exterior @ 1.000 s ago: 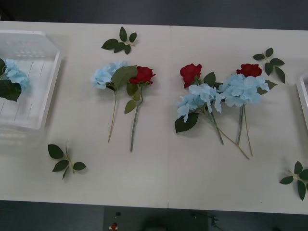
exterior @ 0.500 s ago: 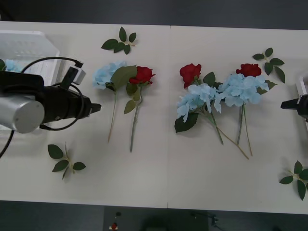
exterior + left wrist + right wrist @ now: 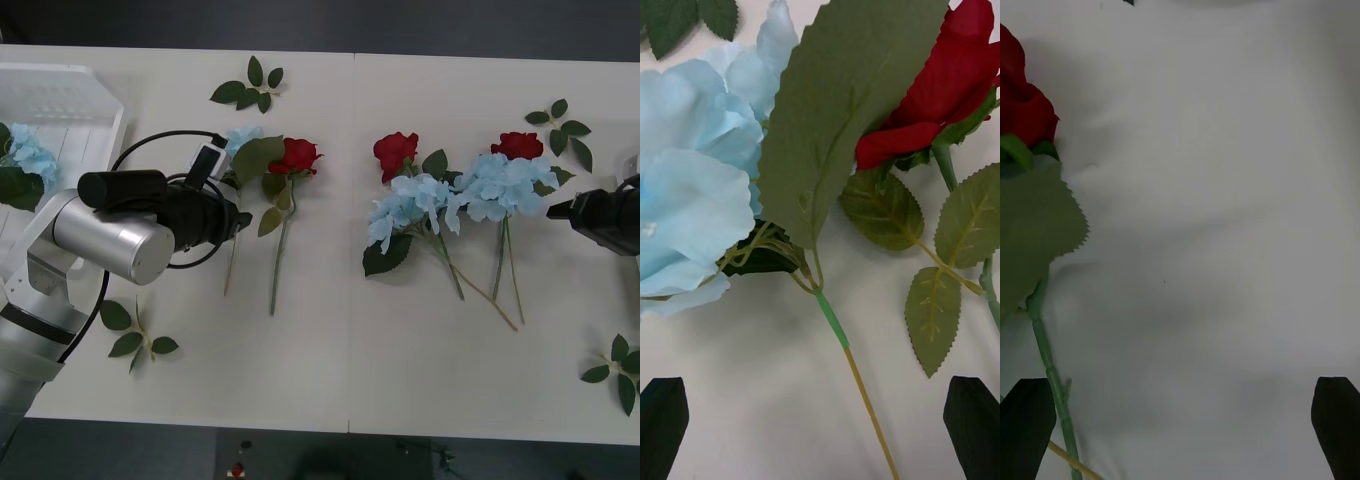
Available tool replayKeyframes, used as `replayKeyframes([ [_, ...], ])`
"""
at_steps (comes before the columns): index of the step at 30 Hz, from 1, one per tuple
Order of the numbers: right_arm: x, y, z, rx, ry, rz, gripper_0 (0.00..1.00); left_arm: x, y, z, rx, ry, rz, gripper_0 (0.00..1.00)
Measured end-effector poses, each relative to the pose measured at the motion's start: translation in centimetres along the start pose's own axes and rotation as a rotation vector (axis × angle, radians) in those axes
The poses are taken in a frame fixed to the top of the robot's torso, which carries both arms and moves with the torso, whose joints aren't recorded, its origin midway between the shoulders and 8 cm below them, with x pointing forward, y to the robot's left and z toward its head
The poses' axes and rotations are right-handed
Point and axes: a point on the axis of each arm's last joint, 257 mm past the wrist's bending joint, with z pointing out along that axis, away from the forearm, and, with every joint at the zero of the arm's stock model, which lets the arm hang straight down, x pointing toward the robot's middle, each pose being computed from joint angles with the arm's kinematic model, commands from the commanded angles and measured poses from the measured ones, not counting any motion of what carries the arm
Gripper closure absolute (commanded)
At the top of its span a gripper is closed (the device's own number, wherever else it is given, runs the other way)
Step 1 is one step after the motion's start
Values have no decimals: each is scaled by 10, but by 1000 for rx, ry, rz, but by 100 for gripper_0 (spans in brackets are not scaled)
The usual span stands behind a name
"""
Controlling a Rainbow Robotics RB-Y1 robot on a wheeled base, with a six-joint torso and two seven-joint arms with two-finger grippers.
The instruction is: Put the red flowers into the right box and the blue flowers into the left box
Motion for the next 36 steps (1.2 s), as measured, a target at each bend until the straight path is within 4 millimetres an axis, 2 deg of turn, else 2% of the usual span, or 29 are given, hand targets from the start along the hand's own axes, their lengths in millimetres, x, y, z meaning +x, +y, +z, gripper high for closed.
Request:
replayKeyframes([
  [4, -14, 13, 6, 23, -15, 55, 0, -1, 5, 3, -27, -3, 24, 1],
  [7, -25, 21, 13, 52, -44, 55, 0, -3, 0, 17, -24, -36, 42, 1],
  [11, -33, 28, 23, 100, -77, 2, 0, 15, -10, 41, -12, -6, 74, 1],
  [13, -33, 35, 28, 102, -79, 31, 0, 23, -15, 48, -6, 14, 70, 8],
  [14, -33, 38, 31, 102, -82, 46, 0, 23, -18, 50, -1, 17, 63, 21],
  [15, -33, 42, 34, 100, -85, 60, 0, 21, -22, 51, 3, 14, 56, 29],
  [16, -33, 45, 37, 97, -84, 71, 0, 20, -25, 52, 6, 12, 52, 47],
  [17, -32, 48, 40, 96, -82, 78, 0, 19, -28, 53, 8, 11, 51, 79],
  [18, -31, 50, 43, 95, -80, 86, 0, 19, -30, 54, 8, 12, 53, 93],
  [19, -31, 53, 45, 93, -77, 93, 0, 18, -32, 54, 10, 10, 52, 100],
  [28, -17, 83, 68, 73, -73, 70, 0, 12, -33, 56, 10, -15, 49, 100],
  [32, -8, 96, 75, 65, -71, 40, 0, -2, -29, 55, 3, -72, 43, 100],
  [36, -8, 98, 76, 71, -79, 19, 0, -29, -8, 45, -28, -134, 13, 100],
])
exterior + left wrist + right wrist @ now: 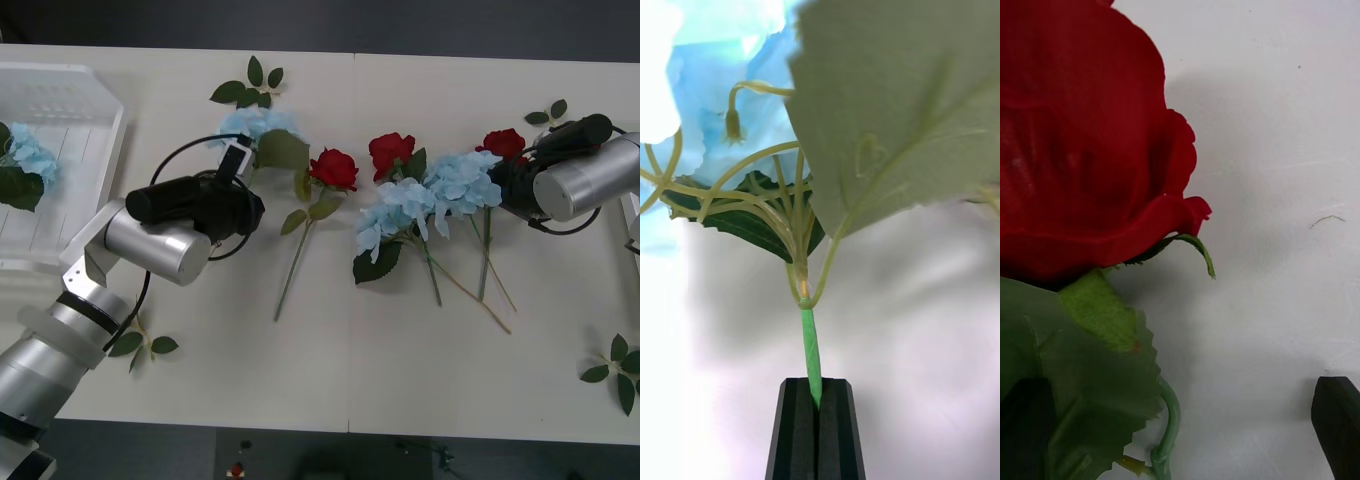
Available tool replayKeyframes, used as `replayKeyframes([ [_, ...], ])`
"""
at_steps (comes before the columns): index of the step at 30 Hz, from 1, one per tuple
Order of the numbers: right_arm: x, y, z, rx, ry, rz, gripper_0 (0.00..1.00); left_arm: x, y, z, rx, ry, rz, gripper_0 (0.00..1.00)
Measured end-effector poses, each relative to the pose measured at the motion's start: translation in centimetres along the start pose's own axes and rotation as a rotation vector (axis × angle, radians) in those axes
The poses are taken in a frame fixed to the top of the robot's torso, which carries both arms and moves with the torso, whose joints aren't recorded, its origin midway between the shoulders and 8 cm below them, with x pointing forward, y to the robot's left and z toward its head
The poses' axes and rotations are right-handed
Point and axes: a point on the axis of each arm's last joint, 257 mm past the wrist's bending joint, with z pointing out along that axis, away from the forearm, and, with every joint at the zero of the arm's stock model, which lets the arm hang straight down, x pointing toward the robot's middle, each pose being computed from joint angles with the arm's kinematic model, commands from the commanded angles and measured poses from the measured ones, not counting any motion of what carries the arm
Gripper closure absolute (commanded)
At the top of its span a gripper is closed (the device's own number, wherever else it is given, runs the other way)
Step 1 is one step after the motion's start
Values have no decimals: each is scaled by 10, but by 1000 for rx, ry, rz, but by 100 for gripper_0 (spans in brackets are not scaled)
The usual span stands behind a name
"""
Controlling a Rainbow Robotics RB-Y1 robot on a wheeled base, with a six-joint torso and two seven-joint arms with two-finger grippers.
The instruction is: Put the red flowers into the right box and the blue flowers into the left box
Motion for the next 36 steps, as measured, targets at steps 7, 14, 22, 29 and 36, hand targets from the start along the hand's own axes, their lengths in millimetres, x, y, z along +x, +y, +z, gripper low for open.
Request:
replayKeyframes([
  [7, -1, -3, 4, 21, -16, -26, 100, -70, 82, -45, -121, -148, 38, 100],
  [14, -7, -4, 6, 17, -34, -27, 100, -94, 195, -139, -323, -214, 64, 100],
  [22, -2, 0, 7, 10, -24, -23, 100, -30, 316, -245, -577, -76, -42, 100],
  [29, -1, 3, 7, 2, -16, -9, 100, 14, 350, -283, -646, 33, -149, 49],
  [36, -12, 2, -24, 32, 63, 31, 100, 19, 343, -277, -631, 52, -145, 0],
])
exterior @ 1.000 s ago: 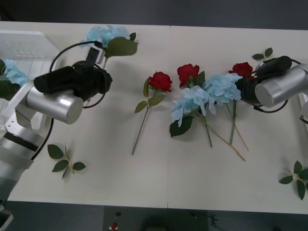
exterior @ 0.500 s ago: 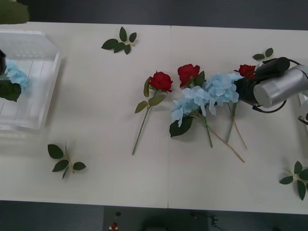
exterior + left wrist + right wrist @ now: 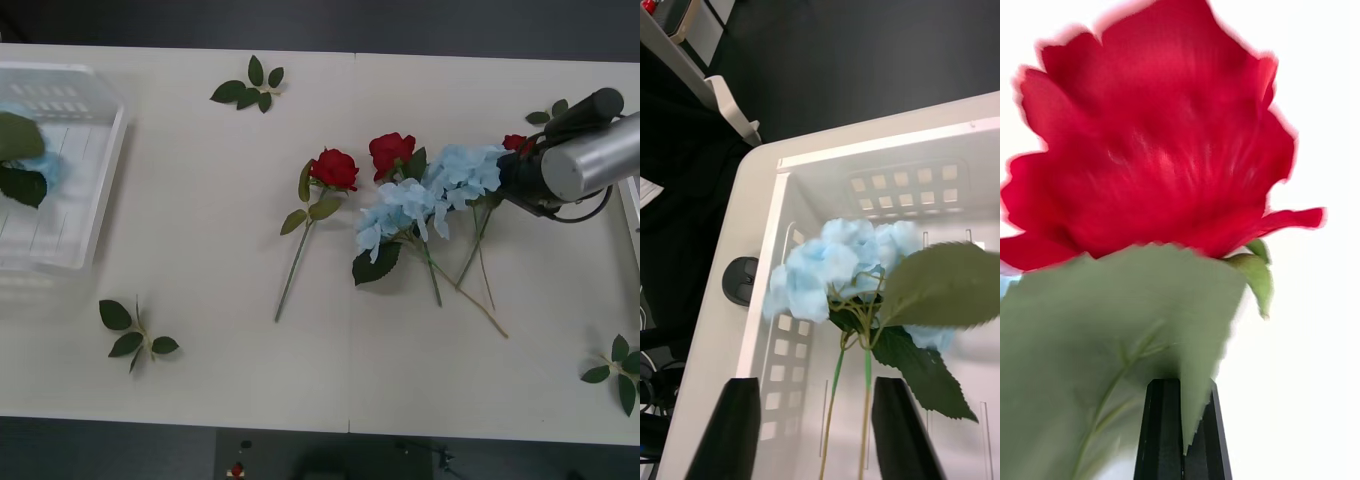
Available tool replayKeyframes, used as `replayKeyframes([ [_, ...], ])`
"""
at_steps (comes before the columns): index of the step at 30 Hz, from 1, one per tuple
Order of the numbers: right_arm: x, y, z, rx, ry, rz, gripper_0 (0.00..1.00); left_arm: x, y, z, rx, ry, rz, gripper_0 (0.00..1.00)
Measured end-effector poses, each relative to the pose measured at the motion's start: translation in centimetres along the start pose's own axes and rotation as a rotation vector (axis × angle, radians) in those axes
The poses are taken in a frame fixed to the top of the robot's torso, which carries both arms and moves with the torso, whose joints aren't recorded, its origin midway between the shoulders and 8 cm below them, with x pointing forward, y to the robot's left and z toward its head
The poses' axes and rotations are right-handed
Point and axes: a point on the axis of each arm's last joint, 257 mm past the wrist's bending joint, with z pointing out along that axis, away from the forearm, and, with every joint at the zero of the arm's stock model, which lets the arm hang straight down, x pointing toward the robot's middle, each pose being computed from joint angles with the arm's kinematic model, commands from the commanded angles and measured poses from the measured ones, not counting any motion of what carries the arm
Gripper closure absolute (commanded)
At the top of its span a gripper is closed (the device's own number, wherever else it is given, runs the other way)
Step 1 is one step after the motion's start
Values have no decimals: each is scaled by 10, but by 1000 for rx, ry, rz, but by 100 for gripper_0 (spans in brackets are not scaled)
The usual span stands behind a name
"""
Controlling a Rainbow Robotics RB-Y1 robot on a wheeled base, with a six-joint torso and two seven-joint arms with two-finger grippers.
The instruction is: Put the red flowers into the right box and the blue flowers into the left box
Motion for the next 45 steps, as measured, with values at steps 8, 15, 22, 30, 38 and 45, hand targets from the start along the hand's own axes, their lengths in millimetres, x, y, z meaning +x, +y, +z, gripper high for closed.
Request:
replayKeyframes([
  [8, -48, -11, -78, -8, -26, -48, 100, 6, -37, 3, 92, 14, -9, 0],
  [15, -53, -22, -113, -21, 6, -34, 100, 5, -145, -6, 368, -8, 149, 0],
  [22, -55, -20, -120, -40, 4, -38, 0, -22, -241, -18, 520, -36, 291, 0],
  [30, -59, -44, -106, 6, -48, -80, 0, -15, -338, -42, 705, 65, 417, 0],
  [38, -23, -51, -65, 43, -44, -159, 0, 15, -422, -39, 833, 164, 336, 0],
  [45, 8, -35, -20, 5, -69, -243, 0, 44, -488, -39, 894, 146, 305, 0],
])
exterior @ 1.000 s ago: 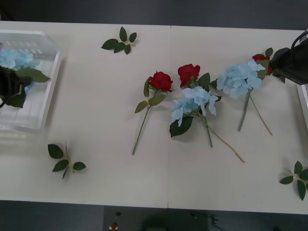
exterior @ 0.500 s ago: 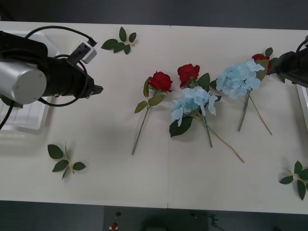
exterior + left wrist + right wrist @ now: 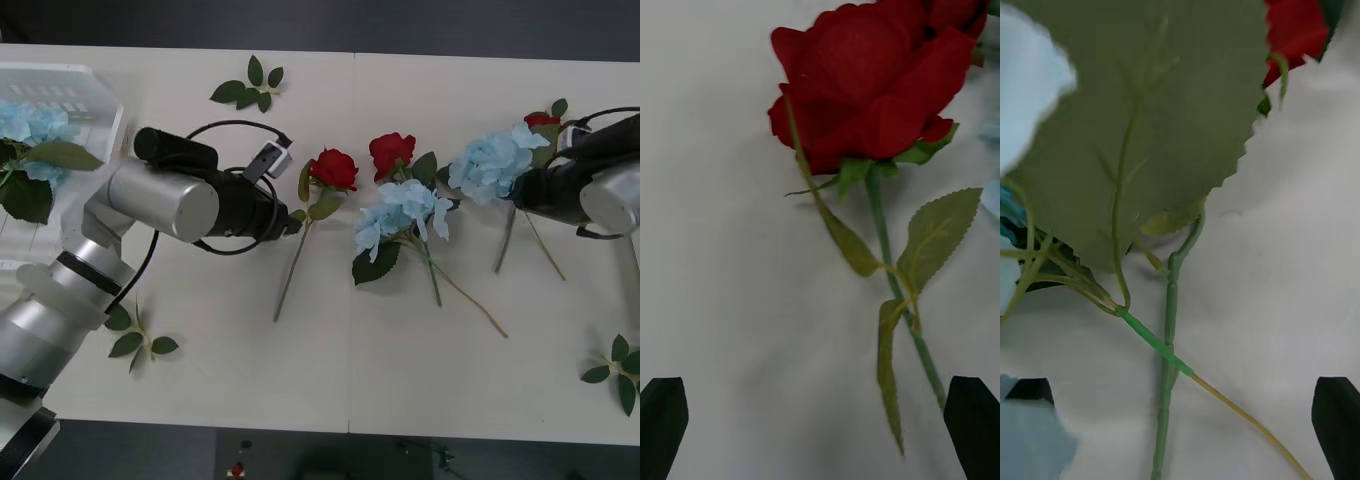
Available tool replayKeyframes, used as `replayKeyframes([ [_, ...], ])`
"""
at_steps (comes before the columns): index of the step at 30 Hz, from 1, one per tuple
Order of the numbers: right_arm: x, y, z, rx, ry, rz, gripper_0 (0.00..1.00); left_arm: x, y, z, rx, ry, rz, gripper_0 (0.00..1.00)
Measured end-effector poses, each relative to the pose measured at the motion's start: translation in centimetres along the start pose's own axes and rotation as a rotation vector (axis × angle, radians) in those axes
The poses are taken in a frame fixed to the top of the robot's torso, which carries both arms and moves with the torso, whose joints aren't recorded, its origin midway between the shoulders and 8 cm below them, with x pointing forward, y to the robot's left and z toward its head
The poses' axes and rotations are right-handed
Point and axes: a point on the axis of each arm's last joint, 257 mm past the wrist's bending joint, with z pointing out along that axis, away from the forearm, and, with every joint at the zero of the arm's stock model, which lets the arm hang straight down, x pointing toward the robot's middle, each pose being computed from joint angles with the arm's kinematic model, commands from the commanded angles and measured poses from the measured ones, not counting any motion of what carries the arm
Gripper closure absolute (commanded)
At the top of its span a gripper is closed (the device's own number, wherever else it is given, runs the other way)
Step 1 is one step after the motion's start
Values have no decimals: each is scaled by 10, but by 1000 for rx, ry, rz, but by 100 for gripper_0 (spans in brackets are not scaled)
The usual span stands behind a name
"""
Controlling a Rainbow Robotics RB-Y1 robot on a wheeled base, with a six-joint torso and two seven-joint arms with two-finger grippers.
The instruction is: Put the red flowers into the right box and the blue flowers into the left box
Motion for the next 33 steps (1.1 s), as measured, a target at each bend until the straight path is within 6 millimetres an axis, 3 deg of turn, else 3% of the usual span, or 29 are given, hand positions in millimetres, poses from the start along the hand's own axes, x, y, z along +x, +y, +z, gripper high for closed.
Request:
replayKeyframes([
  [6, 7, 10, 25, -8, -43, -54, 0, -4, -38, 15, 45, -13, 67, 0],
  [10, 4, 23, 34, -34, -81, -76, 0, -19, -52, 18, 62, -47, 73, 0],
  [11, 4, 25, 35, -37, -88, -88, 6, -25, -54, 18, 62, -70, 71, 0],
  [12, 4, 27, 37, -38, -94, -104, 21, -32, -55, 18, 60, -96, 69, 0],
  [14, 4, 30, 40, -41, -103, -144, 95, -47, -57, 18, 52, -154, 71, 0],
  [15, 4, 32, 40, -43, -106, -158, 100, -53, -58, 18, 49, -179, 75, 0],
  [17, 3, 33, 40, -43, -110, -165, 100, -57, -60, 22, 42, -215, 81, 0],
  [21, 3, 33, 40, -44, -111, -165, 100, -49, -57, 33, 25, -232, 78, 0],
  [28, -1, 39, 40, -66, -128, -165, 100, -19, -47, 48, 9, -176, 62, 2],
  [29, -1, 39, 39, -67, -129, -165, 100, -14, -44, 50, 5, -164, 57, 5],
  [31, -2, 40, 39, -69, -128, -160, 100, -6, -40, 53, -1, -147, 50, 23],
  [33, 0, 43, 38, -91, -120, -129, 100, 0, -38, 55, -4, -133, 46, 48],
])
